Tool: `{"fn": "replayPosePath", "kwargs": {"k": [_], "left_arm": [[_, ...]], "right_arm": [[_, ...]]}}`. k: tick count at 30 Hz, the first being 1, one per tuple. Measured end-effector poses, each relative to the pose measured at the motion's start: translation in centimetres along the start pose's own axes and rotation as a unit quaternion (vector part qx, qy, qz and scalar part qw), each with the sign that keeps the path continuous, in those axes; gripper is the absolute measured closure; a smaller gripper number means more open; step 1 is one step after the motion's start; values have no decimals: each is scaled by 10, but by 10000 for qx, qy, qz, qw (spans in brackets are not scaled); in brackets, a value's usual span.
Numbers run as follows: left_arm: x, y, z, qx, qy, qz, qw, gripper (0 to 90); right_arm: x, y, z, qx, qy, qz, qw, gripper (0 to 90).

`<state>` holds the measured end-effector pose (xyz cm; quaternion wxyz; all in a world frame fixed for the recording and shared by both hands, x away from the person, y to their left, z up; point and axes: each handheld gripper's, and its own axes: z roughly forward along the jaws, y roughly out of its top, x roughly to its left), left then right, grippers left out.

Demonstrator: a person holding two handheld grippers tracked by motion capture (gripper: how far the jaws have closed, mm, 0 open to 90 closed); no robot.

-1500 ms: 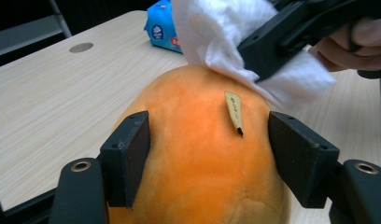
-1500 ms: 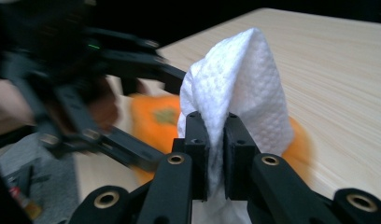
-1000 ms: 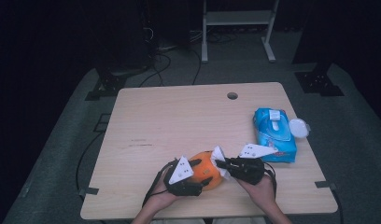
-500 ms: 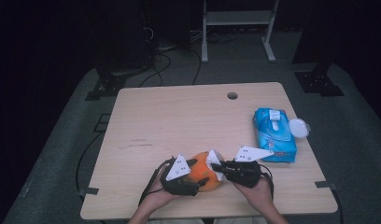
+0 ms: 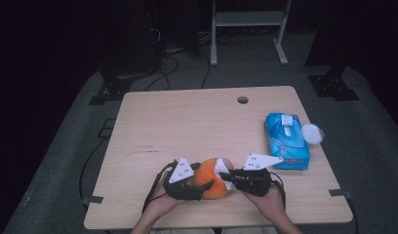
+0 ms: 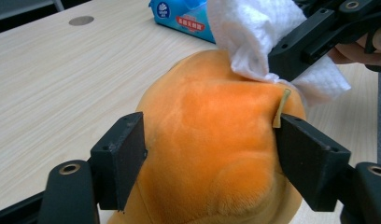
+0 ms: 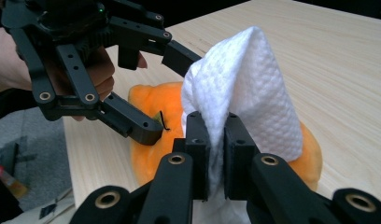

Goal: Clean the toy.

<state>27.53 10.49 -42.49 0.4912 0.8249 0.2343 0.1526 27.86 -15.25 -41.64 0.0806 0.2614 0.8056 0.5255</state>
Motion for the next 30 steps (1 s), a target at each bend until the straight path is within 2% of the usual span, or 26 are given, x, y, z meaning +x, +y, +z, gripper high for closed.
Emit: {"fn": "replayPosePath", "kwargs": {"k": [3,5,8,11,13,15,16,18,20,23,25,27,30], "left_arm": [[1,1,0,-124,-346,-282,9989,230],[2,0,2,-91,-408,-321,9986,244],[0,-3,3,-21,-551,-230,9982,296],[-9,-2,5,135,-744,138,9970,300],[-11,1,5,92,-782,166,9968,288],[-7,3,1,-103,-819,-35,9966,259],[-4,4,0,-158,-757,-165,9969,235],[2,3,0,-111,-489,-363,9981,201],[4,-1,3,48,-576,-473,9972,205],[-5,-5,8,160,-703,-251,9971,253],[-12,-4,10,226,-730,-15,9971,273],[-16,-2,11,232,-790,111,9965,277],[-15,-1,9,173,-870,117,9960,272]], "right_arm": [[-3,-2,-1,10,34,78,10000,819],[0,-2,0,36,96,17,9999,819],[0,1,-2,14,-9,-83,10000,819],[-9,0,-7,-36,-168,42,9998,818],[-17,-3,-9,-11,-239,170,9996,816],[-19,-5,-10,52,-244,233,9994,816],[-19,-6,-10,86,-212,252,9994,816],[-18,-8,-10,149,-106,235,9996,817],[-11,-6,-9,164,55,203,9996,817],[1,0,-5,192,146,-29,9997,817],[2,1,-3,181,78,-101,9998,817],[-4,0,-4,146,33,20,9999,817],[-18,-5,-9,124,-156,194,9996,817]]}}
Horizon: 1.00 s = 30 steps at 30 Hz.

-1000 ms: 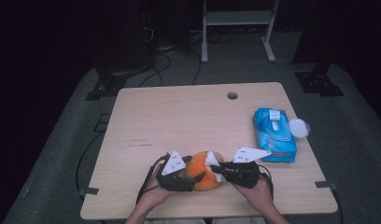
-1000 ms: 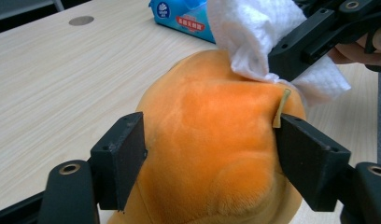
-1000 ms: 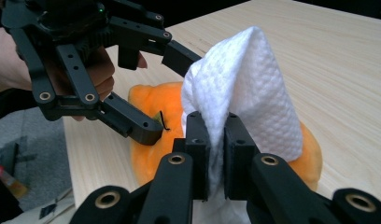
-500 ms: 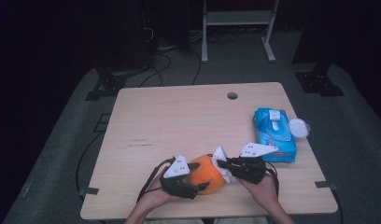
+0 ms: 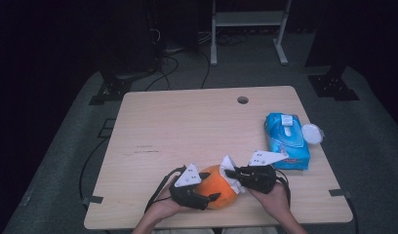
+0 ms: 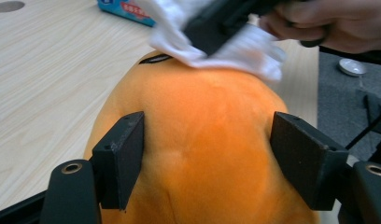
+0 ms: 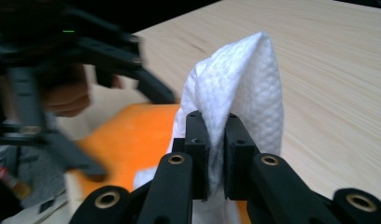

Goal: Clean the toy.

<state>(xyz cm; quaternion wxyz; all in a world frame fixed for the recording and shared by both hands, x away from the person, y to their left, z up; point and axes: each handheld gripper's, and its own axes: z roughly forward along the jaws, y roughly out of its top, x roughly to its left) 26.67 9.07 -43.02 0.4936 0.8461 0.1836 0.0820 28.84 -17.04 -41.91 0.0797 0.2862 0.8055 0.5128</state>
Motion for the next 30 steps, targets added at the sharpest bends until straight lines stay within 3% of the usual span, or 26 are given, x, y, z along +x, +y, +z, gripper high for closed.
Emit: {"fn": "replayPosePath", "kwargs": {"k": [2,5,7,10,14,18,20,23,26,28,30], "left_arm": [[3,3,-2,-115,127,-164,9997,230],[5,1,1,-18,245,-260,9994,167],[3,-2,4,63,167,-150,9997,190],[-3,-2,4,180,89,103,9997,247],[-5,-2,3,207,-27,244,9995,267],[3,2,-3,8,60,-67,10000,202],[6,1,-2,65,200,-153,9997,168],[5,-2,1,98,170,-10,9998,189],[1,-1,4,132,119,227,9996,231],[-1,0,3,172,154,287,9993,235],[1,-1,1,141,157,252,9995,234]], "right_arm": [[-4,-2,-3,51,-73,43,10000,817],[0,-1,-4,110,-60,-63,9999,818],[9,2,-1,97,116,-146,9998,817],[19,5,4,142,175,-382,9990,817],[11,4,2,97,36,-260,9996,816],[-3,-2,-5,169,-144,-71,9997,817],[-4,-4,-9,229,-120,-84,9996,817],[6,-4,-12,213,59,-78,9997,818],[27,1,-7,195,342,-329,9987,818],[36,5,-1,192,229,-565,9980,818],[30,7,2,157,194,-480,9985,818]]}}
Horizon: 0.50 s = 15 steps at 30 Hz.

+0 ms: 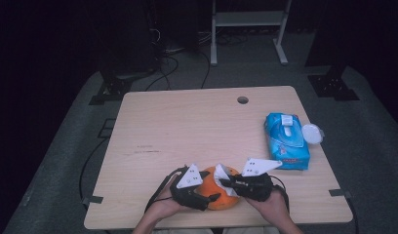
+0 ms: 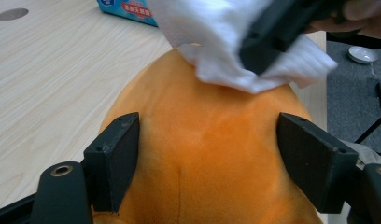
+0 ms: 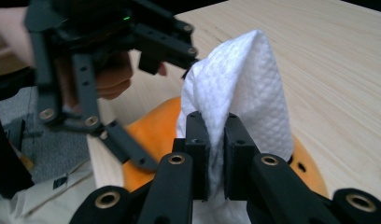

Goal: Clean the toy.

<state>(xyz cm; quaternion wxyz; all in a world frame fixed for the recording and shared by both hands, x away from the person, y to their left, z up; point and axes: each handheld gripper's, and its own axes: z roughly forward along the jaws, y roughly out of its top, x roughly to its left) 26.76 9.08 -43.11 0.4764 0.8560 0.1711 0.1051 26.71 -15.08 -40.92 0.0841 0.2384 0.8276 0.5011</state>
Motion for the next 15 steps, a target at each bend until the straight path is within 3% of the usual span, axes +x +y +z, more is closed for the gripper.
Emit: {"fn": "replayPosePath", "kwargs": {"k": [5,11,15], "left_arm": [[5,5,-8,-157,33,-255,9995,167],[7,4,-11,-30,-32,-321,9995,162],[8,5,-17,-116,-282,-467,9984,163]], "right_arm": [[-21,-12,-7,-34,-233,354,9991,818],[-20,-13,-11,86,-348,290,9989,818],[-23,-15,-13,128,-451,340,9983,818]]}}
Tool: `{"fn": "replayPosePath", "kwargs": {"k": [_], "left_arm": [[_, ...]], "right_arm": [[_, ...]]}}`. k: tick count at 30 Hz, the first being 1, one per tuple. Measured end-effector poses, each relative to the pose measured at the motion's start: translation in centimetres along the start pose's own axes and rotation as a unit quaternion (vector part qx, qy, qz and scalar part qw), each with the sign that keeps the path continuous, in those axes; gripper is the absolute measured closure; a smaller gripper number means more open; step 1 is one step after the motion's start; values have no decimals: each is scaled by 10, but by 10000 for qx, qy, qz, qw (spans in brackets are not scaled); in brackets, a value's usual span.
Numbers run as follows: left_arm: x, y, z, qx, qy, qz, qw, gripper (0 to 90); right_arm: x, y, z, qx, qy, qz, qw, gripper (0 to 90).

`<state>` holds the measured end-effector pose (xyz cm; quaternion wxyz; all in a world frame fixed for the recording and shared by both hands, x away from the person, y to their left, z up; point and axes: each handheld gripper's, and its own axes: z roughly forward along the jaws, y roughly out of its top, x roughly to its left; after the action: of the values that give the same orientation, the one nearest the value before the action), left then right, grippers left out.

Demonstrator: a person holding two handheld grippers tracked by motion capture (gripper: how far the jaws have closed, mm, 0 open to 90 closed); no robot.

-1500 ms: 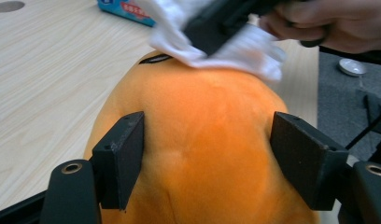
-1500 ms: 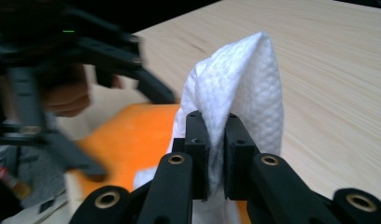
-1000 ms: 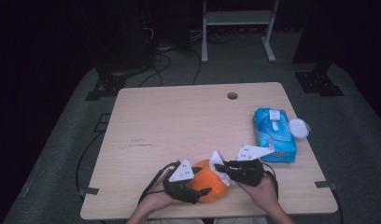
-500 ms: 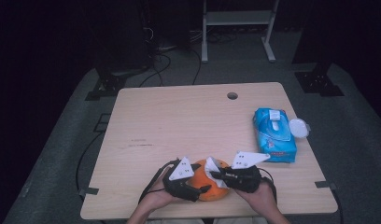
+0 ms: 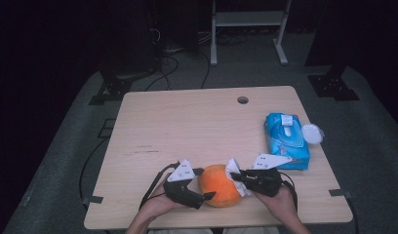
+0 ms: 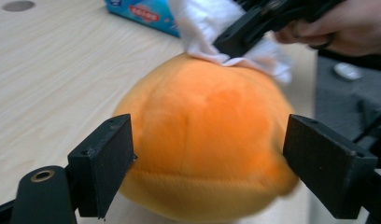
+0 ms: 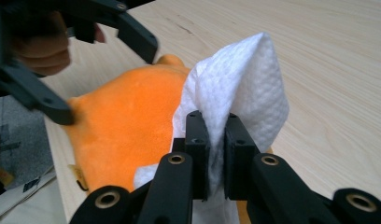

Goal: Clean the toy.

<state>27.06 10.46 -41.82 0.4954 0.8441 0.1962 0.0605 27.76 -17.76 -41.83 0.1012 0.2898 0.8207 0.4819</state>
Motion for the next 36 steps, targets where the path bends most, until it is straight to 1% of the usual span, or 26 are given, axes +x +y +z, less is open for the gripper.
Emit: {"fn": "replayPosePath", "kwargs": {"k": [3,5,7,10,12,13,14,15,16,17,19,21,22,23,24,26,27,28,29,31,33,34,36], "left_arm": [[0,-2,2,127,63,100,9998,168],[1,-3,2,184,160,180,9995,201],[2,-6,4,224,254,218,9992,227],[4,-9,7,189,237,162,9994,233],[3,-9,8,188,212,186,9994,234],[3,-9,8,206,208,202,9994,234],[2,-9,9,196,198,198,9994,234],[2,-9,9,182,188,224,9994,235],[2,-10,10,189,178,242,9994,242],[1,-10,10,189,178,266,9993,245],[1,-10,11,176,181,267,9993,247],[2,-10,12,121,167,237,9995,246],[3,-9,11,80,160,191,9997,240],[5,-7,9,17,165,89,9998,220],[6,-6,8,-26,213,-8,9998,196],[8,-5,8,-6,317,-124,9994,145],[9,-6,10,39,290,-151,9995,139],[8,-8,12,83,210,-175,9996,143],[7,-10,14,146,188,-110,9997,159],[3,-11,15,148,161,117,9997,205],[-2,-9,15,241,186,349,9989,234],[-4,-9,15,269,198,435,9985,242],[-7,-10,15,356,222,602,9973,250]], "right_arm": [[-3,-1,-1,-2,27,69,10000,818],[-1,-1,-1,-5,37,45,10000,819],[6,1,-2,3,57,-149,9999,820],[22,5,0,6,164,-506,9986,820],[33,8,4,40,283,-738,9969,820],[38,9,7,54,348,-796,9962,820],[40,10,10,46,443,-808,9957,820],[42,11,12,26,488,-818,9954,820],[41,13,14,23,518,-777,9956,820],[39,14,16,16,514,-733,9960,820],[32,15,18,-16,434,-669,9968,820],[24,16,16,-45,363,-500,9981,820],[20,15,15,-51,305,-459,9985,820],[17,14,13,-43,243,-448,9987,820],[16,13,10,-28,195,-431,9989,820],[15,10,7,1,152,-442,9989,820],[16,9,5,26,179,-429,9989,821],[18,9,3,42,230,-420,9988,821],[21,9,3,59,309,-427,9986,821],[30,11,5,69,474,-502,9976,821],[38,16,11,88,510,-653,9965,822],[38,18,14,75,505,-678,9964,822],[34,22,18,32,472,-573,9972,822]]}}
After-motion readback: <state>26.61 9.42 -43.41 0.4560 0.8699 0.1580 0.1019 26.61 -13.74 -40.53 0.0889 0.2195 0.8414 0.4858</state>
